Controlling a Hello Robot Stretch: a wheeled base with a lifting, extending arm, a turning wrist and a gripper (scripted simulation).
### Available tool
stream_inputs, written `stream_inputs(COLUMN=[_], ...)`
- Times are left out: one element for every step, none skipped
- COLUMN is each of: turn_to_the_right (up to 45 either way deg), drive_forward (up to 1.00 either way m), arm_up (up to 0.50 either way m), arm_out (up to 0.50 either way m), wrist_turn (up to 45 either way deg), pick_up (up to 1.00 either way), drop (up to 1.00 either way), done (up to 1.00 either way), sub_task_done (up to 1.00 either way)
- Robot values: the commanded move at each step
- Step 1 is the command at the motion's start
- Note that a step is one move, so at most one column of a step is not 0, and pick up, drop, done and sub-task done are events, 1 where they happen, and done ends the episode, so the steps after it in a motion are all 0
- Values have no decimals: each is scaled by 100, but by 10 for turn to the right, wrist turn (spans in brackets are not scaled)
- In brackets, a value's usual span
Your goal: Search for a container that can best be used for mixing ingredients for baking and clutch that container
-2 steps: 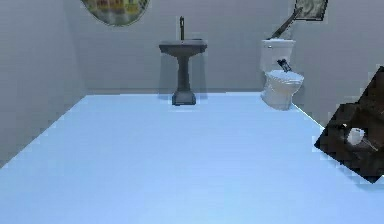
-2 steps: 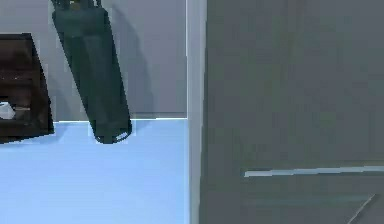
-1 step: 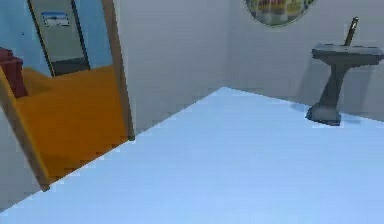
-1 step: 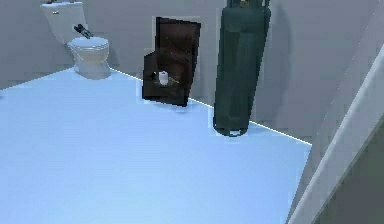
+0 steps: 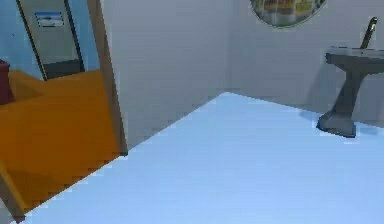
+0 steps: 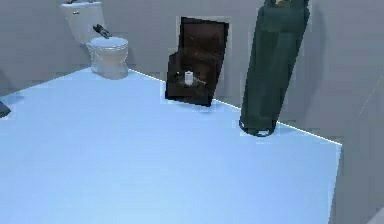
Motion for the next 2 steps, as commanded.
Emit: stream_inputs(turn_to_the_right=[-330,0], drive_forward=[0,100], arm_up=[0,0], arm_out=[0,0], wrist_turn=[0,0], pick_up=[0,0], drop=[0,0], done=[0,0], sub_task_done=[0,0])
